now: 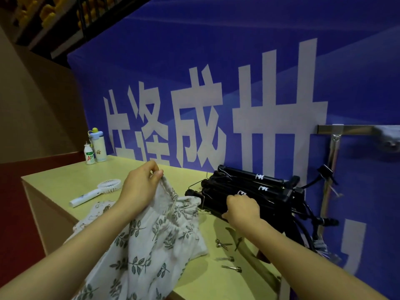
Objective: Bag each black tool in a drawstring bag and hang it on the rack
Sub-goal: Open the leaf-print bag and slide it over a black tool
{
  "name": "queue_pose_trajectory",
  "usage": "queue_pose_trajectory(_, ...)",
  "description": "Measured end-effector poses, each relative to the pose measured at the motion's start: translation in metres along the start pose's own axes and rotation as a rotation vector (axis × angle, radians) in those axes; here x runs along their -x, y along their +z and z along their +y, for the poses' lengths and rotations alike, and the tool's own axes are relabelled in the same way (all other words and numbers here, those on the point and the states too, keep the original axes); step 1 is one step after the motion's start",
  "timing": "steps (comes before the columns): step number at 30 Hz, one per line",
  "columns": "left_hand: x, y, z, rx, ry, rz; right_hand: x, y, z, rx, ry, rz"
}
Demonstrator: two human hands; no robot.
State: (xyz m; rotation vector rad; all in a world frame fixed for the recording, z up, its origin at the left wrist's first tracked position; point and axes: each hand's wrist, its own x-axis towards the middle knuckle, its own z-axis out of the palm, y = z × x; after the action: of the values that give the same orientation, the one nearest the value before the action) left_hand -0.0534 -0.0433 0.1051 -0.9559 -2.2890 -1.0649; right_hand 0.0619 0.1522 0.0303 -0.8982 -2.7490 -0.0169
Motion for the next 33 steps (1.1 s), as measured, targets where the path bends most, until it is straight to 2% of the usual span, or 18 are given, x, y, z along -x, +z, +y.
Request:
queue_pose_trajectory(4,0.0,0.005,-0.003,0.002,-0.022,-0.017,-0.006,0.005,-0.007,0.227,-0.041,-0.02)
queue_pose_trajectory(8,0.002,0.004,-0.004,0.008,-0.028,-0.028,-0.008,0.014,-0.007,0.347,-0.083,0.007)
queue_pose_trajectory(17,-0.001,0.009,-0.002,0.042,-0.056,-0.039,-0.012,0.001,0.011,0.154,-0.067,0.138)
queue_pose_trajectory(23,0.002,0.019,0.003,0.046,-0.054,-0.052,-0.025,-0.009,0.032,0.101,0.115,-0.071)
queue_pose_trajectory(29,-0.002,0.024,0.0,0.051,-0.073,-0.051,-0.029,-0.008,0.03,0.232,0.039,-0.034)
queue_pose_trajectory(33,-0.002,0.025,-0.002,0.055,-0.08,-0.043,-0.032,-0.007,0.031,0.261,0.076,-0.071)
